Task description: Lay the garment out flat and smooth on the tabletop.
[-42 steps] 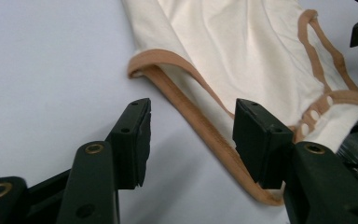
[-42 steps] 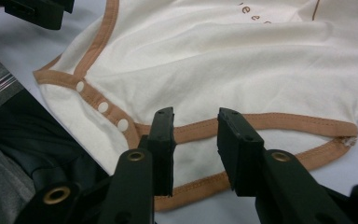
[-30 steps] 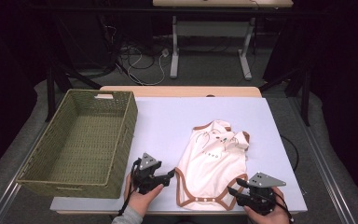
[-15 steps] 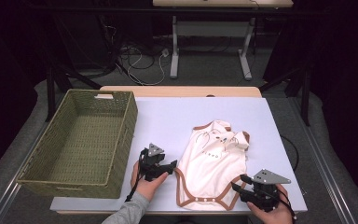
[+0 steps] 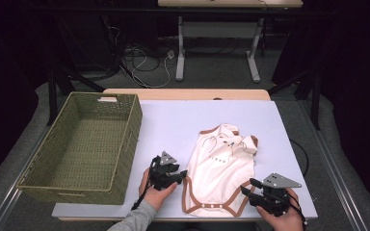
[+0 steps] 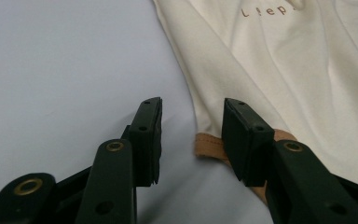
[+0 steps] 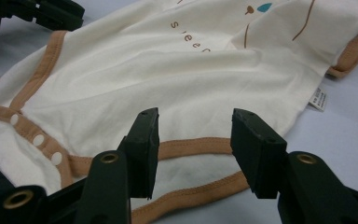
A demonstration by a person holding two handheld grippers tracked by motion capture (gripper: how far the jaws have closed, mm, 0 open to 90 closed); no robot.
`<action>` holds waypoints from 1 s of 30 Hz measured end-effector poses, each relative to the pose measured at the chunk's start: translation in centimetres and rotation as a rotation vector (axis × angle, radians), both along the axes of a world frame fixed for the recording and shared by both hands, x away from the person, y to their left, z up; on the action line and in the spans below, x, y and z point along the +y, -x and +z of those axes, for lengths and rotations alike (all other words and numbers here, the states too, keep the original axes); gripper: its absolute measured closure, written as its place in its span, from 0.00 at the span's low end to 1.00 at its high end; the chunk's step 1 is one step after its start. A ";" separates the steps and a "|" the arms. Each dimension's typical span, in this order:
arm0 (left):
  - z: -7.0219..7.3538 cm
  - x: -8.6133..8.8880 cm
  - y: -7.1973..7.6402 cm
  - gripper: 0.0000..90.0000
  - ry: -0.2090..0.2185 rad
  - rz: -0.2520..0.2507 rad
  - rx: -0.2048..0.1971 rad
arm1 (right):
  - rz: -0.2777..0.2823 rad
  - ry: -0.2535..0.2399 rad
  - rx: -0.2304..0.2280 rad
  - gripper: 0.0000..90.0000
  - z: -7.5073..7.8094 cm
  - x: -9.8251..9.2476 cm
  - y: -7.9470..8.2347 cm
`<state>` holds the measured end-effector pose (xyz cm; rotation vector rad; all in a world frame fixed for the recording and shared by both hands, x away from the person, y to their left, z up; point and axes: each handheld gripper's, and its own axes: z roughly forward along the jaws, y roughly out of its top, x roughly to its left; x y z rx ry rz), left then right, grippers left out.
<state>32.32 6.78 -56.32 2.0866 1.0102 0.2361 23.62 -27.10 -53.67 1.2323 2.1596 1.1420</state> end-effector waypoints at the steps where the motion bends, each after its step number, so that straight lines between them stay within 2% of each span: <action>1: 0.0 -0.1 0.1 0.67 -0.003 -0.008 -0.001 | 0.001 -0.001 -0.007 0.58 0.0 -0.1 -0.1; 3: 0.0 -0.2 0.2 0.67 0.012 -0.019 0.009 | -0.012 -0.007 -0.002 0.58 0.0 -0.1 -0.1; 5: 0.0 -0.4 0.3 0.68 -0.002 -0.021 -0.002 | -0.021 0.003 0.009 0.59 0.1 -0.3 -0.2; 6: 0.0 -0.4 0.4 0.69 0.000 -0.023 0.002 | -0.024 0.001 0.001 0.59 0.1 -0.3 -0.2; 11: 0.0 -0.6 0.6 0.78 0.002 -0.023 0.012 | -0.019 0.006 0.003 0.61 0.2 -0.3 -0.6; 15: -0.2 -0.5 0.6 0.86 0.043 -0.006 0.044 | -0.036 0.006 -0.017 0.64 0.6 -0.2 -1.0; 18: -0.3 -0.4 0.5 0.93 0.090 0.009 0.088 | -0.054 -0.006 -0.026 0.65 0.7 -0.3 -1.6; 25: 0.0 -0.2 0.4 0.96 0.083 0.011 0.098 | -0.091 0.010 0.013 0.70 0.6 -0.7 -3.2; 30: 0.3 0.6 0.4 0.96 0.083 0.032 0.095 | -0.116 0.023 0.058 0.74 -0.1 -1.5 -3.6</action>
